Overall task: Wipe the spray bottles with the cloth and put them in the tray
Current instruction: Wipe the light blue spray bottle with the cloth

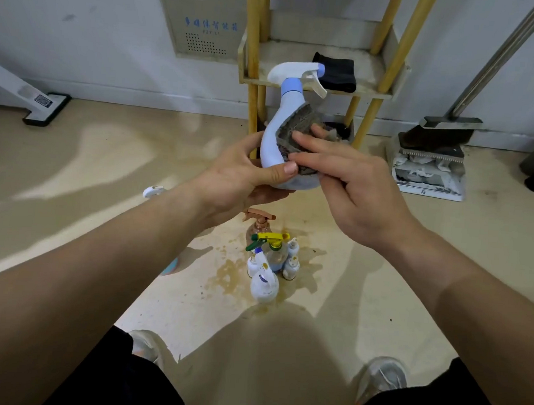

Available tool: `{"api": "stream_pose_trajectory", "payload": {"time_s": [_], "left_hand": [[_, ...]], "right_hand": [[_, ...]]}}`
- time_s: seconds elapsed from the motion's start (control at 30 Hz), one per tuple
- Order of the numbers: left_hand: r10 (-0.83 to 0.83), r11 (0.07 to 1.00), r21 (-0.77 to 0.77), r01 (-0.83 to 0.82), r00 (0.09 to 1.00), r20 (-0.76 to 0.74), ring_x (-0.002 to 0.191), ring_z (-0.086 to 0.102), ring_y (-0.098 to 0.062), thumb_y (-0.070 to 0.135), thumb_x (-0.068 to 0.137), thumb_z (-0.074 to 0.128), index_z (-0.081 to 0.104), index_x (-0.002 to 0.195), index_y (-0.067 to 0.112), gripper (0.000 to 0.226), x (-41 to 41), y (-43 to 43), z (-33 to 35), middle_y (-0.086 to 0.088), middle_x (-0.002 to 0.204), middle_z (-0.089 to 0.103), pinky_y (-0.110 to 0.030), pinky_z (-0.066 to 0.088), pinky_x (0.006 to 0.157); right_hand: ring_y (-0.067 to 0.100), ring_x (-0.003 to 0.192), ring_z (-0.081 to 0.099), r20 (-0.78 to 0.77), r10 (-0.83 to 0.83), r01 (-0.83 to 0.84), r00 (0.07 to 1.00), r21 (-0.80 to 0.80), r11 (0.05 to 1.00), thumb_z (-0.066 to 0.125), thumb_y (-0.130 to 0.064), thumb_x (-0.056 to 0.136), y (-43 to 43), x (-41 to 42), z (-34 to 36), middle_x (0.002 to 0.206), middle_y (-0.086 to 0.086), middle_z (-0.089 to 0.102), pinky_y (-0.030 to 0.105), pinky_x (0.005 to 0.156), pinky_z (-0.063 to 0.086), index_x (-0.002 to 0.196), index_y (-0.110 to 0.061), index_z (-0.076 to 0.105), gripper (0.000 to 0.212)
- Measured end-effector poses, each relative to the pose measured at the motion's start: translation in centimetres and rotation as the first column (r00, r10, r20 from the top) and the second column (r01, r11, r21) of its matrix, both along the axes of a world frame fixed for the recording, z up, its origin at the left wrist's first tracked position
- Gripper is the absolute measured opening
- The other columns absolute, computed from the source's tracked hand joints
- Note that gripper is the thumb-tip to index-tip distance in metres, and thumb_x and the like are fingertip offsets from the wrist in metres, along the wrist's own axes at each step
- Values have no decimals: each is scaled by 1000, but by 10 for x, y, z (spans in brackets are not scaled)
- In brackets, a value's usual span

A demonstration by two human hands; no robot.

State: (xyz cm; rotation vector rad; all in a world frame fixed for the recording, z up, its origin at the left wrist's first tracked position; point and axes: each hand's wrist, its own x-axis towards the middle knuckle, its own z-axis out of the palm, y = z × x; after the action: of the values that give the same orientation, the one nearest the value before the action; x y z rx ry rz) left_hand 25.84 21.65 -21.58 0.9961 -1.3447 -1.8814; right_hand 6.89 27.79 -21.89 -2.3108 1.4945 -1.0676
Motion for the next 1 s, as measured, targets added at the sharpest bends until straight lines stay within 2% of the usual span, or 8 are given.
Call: {"api": "stream_pose_trajectory", "payload": {"time_s": [0.27, 0.43, 0.63, 0.73, 0.8, 0.87, 0.93, 1.0], "left_hand": [[31, 998, 65, -26, 996, -78, 117, 67, -32, 12, 79, 79, 50, 144, 18, 71, -4, -1, -3, -18, 131, 65, -44, 55, 99], [53, 995, 89, -43, 991, -119, 116, 67, -33, 9, 81, 78, 47, 146, 16, 73, -6, -4, -3, -19, 133, 63, -45, 55, 98], [135, 988, -75, -132, 990, 31, 110, 69, -24, 20, 68, 91, 40, 146, 27, 94, -7, -4, 2, -6, 127, 63, -38, 59, 91], [195, 957, -242, -159, 972, 133, 115, 62, -18, 21, 70, 92, 32, 143, 30, 95, -11, -1, -2, 0, 129, 55, -38, 60, 90], [226, 923, -351, -161, 962, 153, 114, 59, -10, 24, 70, 92, 30, 138, 30, 92, -16, 4, -5, 1, 130, 52, -28, 58, 89], [237, 901, -404, -155, 958, 161, 113, 59, -5, 24, 72, 91, 29, 135, 29, 89, -20, 10, -5, -1, 132, 51, -16, 55, 82], [216, 925, -347, -153, 965, 149, 117, 60, -12, 35, 78, 85, 34, 136, 30, 78, -23, 11, -4, -1, 133, 52, -23, 58, 85], [219, 961, -197, -197, 971, 97, 116, 64, -23, 50, 93, 62, 46, 131, 34, 44, -22, 8, -1, 3, 127, 59, -43, 59, 92]], "right_hand": [[26, 137, 51, 36, -51, 55, 998, -141, 988, 51, 10, 93, -3, -5, -6, 137, 12, 61, 44, 113, 42, 119, -4, 72, 37], [23, 135, 53, 89, -157, 170, 984, -162, 972, 49, 6, 94, -6, -5, -13, 140, 13, 59, 37, 115, 41, 125, -4, 69, 37], [-3, 116, 58, 346, -317, 274, 883, 168, 947, 46, -1, 100, -5, 2, -3, 139, -8, 59, 12, 104, 43, 134, -19, 63, 41], [-4, 121, 56, 399, -393, 302, 829, 271, 914, 47, -6, 102, -5, 15, -3, 132, -16, 61, 16, 106, 43, 139, -20, 59, 41], [-8, 118, 54, 438, -431, 307, 789, 327, 894, 47, -7, 102, -6, 23, -4, 128, -22, 58, 11, 103, 41, 142, -20, 56, 43], [-4, 123, 53, 475, -464, 302, 748, 379, 875, 48, -6, 101, -7, 28, -6, 133, -20, 57, 17, 108, 41, 145, -19, 53, 46], [3, 128, 54, 505, -475, 279, 720, 416, 865, 48, -5, 101, -8, 29, -11, 139, -13, 58, 28, 111, 44, 146, -19, 51, 47], [4, 128, 55, 504, -471, 267, 723, 425, 865, 47, -4, 101, -8, 29, -15, 139, -12, 60, 33, 111, 45, 147, -19, 51, 49]]}}
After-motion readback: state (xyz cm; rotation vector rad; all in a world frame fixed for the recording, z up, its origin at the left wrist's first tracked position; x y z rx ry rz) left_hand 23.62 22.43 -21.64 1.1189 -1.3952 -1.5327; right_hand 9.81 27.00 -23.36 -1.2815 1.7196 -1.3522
